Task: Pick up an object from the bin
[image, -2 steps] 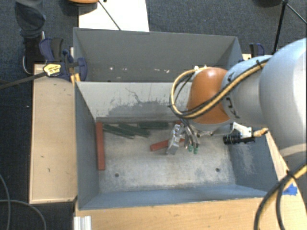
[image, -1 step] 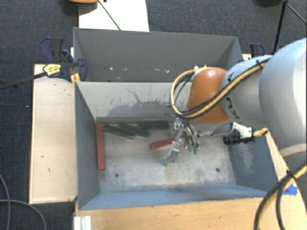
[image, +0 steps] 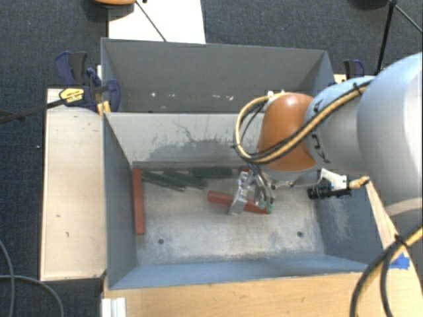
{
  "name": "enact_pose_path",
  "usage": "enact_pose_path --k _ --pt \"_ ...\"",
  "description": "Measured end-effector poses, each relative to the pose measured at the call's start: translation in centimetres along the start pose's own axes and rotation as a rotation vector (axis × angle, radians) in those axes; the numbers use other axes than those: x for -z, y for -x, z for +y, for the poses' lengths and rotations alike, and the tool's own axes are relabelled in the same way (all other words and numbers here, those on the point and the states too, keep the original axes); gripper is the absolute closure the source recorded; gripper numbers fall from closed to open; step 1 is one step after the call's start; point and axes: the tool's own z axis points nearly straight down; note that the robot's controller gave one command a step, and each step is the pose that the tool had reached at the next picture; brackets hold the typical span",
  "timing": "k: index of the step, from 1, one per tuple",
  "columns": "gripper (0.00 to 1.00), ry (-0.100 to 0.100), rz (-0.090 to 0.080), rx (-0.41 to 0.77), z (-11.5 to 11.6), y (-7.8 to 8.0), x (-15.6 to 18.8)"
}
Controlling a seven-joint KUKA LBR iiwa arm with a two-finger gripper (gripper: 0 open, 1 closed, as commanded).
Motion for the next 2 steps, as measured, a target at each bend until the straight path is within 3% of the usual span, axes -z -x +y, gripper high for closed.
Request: enact_pose_path --k 1,2 --pt "1.0 0.0 0.0 0.0 0.0 0.0 0.0" --pt "1.0 0.0 -0.002 -0.007 -7.5 -4.0 16.2"
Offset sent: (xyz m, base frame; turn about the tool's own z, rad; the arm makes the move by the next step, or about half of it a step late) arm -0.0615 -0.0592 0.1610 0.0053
